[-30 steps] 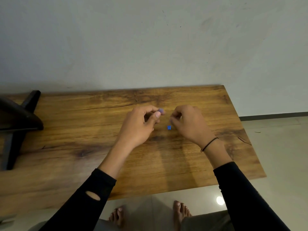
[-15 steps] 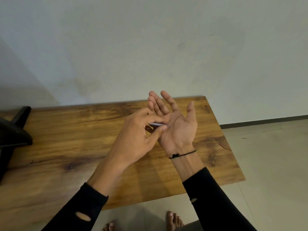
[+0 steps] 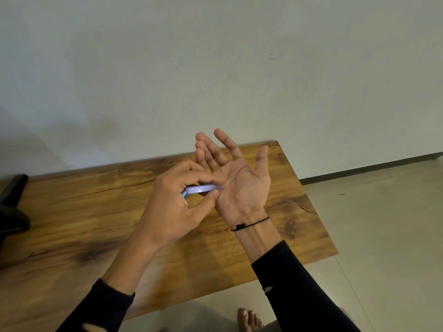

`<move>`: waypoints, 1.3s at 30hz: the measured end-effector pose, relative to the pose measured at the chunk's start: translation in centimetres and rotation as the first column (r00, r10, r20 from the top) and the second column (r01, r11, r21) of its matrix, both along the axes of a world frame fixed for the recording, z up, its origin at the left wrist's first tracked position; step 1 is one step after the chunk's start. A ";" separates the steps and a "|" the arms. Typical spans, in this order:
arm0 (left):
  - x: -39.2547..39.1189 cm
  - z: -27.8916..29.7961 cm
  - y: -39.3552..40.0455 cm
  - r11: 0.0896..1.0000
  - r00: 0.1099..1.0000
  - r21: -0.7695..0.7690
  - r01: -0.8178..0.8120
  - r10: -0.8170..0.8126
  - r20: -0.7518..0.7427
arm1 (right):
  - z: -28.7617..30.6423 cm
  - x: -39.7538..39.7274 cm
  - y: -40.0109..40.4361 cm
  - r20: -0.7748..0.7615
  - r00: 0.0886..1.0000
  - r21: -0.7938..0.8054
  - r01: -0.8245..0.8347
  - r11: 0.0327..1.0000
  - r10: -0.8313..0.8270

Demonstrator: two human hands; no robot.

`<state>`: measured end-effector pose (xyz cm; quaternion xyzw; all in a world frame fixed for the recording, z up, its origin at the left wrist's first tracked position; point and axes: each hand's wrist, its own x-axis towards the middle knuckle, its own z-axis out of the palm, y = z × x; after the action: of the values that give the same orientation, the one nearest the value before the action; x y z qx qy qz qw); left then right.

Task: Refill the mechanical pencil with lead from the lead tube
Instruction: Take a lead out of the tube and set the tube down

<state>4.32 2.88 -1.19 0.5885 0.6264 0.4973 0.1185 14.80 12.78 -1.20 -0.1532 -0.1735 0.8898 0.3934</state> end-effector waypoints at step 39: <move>-1.1 -0.8 -1.0 0.998 0.994 -0.060 0.006 0.000 0.112 | 0.3 0.3 0.7 -0.096 0.995 -0.027 0.018 0.999 -0.021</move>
<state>3.22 1.91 -1.96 0.5569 0.6326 0.5101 0.1718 15.06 13.47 -0.87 -0.1169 -0.1409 0.8945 0.4079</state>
